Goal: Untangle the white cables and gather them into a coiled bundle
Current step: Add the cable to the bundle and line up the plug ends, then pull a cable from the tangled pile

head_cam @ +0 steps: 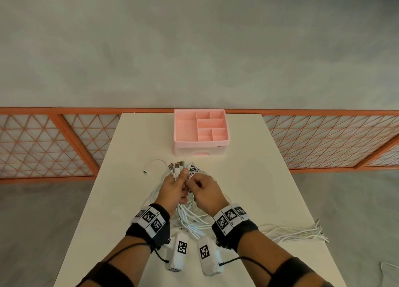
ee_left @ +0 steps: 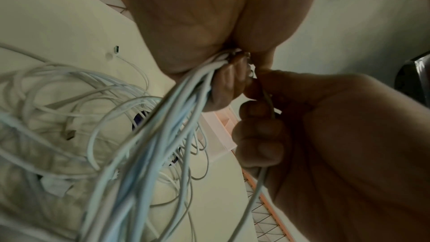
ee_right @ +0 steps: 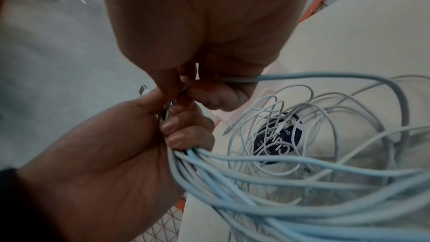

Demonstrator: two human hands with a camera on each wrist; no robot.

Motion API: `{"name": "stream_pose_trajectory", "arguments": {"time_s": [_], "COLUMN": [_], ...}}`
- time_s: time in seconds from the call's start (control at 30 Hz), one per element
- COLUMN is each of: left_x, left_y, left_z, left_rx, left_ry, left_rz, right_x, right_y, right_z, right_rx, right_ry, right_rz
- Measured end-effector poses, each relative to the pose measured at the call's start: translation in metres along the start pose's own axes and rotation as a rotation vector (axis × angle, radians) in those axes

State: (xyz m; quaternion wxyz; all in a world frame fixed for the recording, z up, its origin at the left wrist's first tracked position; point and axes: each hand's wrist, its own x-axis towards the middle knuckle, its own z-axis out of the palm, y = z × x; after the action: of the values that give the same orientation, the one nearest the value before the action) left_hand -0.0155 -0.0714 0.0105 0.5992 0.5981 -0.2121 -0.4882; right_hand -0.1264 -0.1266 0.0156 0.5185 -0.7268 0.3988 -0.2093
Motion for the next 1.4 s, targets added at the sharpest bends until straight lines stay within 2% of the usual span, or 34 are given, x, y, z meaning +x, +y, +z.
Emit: {"name": "stream_pose_trajectory", "arguments": {"time_s": [0.23, 0.33, 0.5, 0.63, 0.7, 0.8, 0.9, 1.03, 1.17, 1.23, 1.3, 1.4], "left_x": [0.004, 0.005, 0.01, 0.007, 0.004, 0.002, 0.004, 0.001, -0.003, -0.005, -0.008, -0.01], "left_y": [-0.001, 0.005, 0.028, 0.031, 0.026, 0.017, 0.017, 0.025, 0.032, 0.035, 0.032, 0.026], "left_z": [-0.001, -0.005, -0.019, -0.014, -0.008, -0.005, -0.002, 0.007, 0.01, 0.008, 0.007, 0.008], "left_rx": [-0.016, -0.146, -0.573, -0.465, -0.311, -0.137, -0.053, -0.034, -0.102, -0.093, 0.008, 0.053], "left_ry": [0.079, 0.143, 0.115, 0.039, 0.03, 0.022, 0.047, 0.03, -0.065, -0.069, -0.067, -0.026], "left_rz": [0.0, 0.034, 0.064, 0.051, 0.062, 0.087, 0.096, 0.155, 0.193, 0.189, 0.188, 0.173], "right_x": [0.001, -0.001, -0.006, -0.008, -0.004, 0.001, 0.0, 0.001, 0.007, 0.008, 0.011, 0.011], "right_y": [-0.001, 0.008, 0.05, 0.072, 0.066, 0.039, -0.001, -0.033, -0.054, -0.063, -0.073, -0.084], "right_z": [-0.005, -0.014, -0.044, -0.056, -0.057, -0.061, -0.064, -0.057, -0.058, -0.065, -0.075, -0.085], "right_rx": [-0.088, -0.181, -0.336, -0.473, -0.314, 0.123, 0.446, 0.397, 0.455, 0.508, 0.604, 0.659], "right_ry": [-0.046, -0.086, -0.038, -0.031, 0.001, 0.062, -0.017, -0.129, -0.049, 0.026, 0.102, 0.137], "right_rz": [-0.055, -0.04, 0.141, 0.299, 0.335, 0.282, 0.241, 0.041, -0.056, -0.101, -0.15, -0.196]}}
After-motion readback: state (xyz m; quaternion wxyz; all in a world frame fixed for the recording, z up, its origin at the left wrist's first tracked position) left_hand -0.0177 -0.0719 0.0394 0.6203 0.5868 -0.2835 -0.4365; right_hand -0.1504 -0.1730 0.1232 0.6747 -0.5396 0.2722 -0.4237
